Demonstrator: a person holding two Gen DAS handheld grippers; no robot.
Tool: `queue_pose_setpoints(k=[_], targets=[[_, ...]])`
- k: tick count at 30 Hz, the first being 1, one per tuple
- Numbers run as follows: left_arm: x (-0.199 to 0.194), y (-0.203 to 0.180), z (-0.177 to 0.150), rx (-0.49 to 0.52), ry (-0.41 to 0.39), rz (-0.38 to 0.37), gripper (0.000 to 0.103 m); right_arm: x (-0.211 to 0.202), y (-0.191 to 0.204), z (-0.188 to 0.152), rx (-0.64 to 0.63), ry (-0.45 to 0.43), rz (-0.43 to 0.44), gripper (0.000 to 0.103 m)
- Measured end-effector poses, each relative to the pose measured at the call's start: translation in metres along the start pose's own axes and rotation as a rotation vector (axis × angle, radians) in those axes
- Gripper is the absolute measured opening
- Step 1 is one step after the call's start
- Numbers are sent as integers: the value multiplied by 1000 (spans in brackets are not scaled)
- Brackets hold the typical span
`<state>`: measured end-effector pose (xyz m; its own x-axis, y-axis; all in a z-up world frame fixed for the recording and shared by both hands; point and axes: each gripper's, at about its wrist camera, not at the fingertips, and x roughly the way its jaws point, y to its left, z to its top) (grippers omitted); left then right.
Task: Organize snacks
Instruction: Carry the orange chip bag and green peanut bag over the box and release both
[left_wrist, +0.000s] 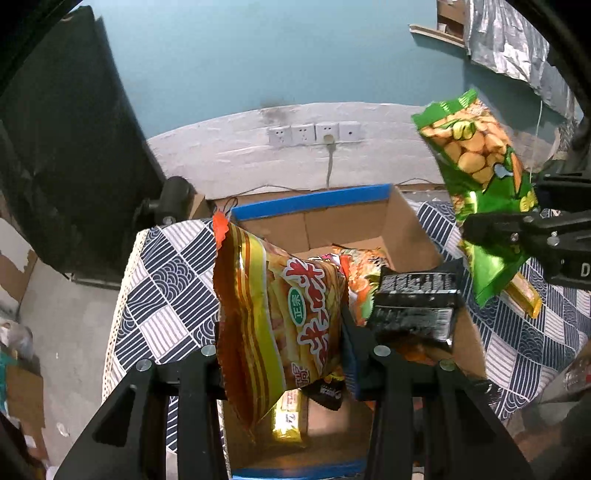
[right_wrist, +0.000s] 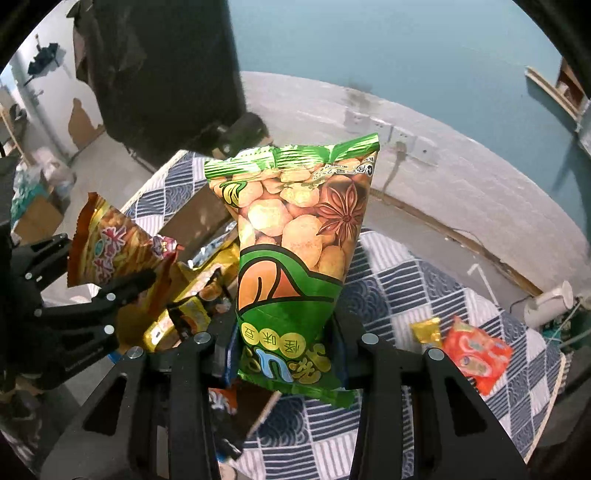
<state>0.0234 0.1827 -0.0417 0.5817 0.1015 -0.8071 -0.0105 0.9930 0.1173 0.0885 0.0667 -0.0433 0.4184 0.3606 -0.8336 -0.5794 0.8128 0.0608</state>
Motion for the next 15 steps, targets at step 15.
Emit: queue_pose_setpoints(k=[15], targets=[[9,13,-5,-35,38,11,48,26,12,0,-5,64,47,43]])
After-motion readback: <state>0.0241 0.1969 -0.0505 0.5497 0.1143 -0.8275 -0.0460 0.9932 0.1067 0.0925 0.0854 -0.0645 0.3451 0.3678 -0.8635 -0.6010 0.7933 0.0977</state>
